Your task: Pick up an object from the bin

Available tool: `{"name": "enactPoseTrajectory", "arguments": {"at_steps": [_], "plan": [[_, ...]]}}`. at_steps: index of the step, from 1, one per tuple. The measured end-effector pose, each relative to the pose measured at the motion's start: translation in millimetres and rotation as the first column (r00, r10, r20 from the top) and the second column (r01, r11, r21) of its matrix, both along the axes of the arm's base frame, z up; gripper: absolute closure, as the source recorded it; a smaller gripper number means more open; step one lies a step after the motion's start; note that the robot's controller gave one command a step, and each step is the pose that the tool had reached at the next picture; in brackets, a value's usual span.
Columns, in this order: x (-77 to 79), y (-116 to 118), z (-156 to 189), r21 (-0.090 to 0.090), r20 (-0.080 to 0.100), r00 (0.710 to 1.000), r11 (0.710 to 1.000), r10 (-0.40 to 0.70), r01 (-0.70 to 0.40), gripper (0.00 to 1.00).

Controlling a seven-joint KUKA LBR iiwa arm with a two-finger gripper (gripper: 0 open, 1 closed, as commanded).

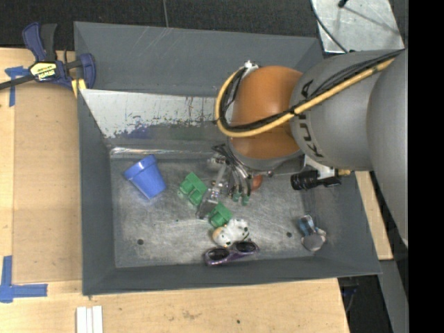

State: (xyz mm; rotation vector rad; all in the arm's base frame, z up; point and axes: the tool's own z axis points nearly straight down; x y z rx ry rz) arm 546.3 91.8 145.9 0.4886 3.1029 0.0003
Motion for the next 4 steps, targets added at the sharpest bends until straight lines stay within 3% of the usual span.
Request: {"name": "enactPoseTrajectory", "arguments": {"at_steps": [1,2,4], "plan": [[6.2,6.1,-70.1,0.0,0.006,1.0,1.0,0.017,-0.017,0.0],[16.0,8.3,-77.8,0.009,0.042,0.993,0.994,-0.111,0.111,1.0],[15.1,8.4,-72.9,0.009,0.036,0.99,0.991,-0.136,0.135,1.0]]}}
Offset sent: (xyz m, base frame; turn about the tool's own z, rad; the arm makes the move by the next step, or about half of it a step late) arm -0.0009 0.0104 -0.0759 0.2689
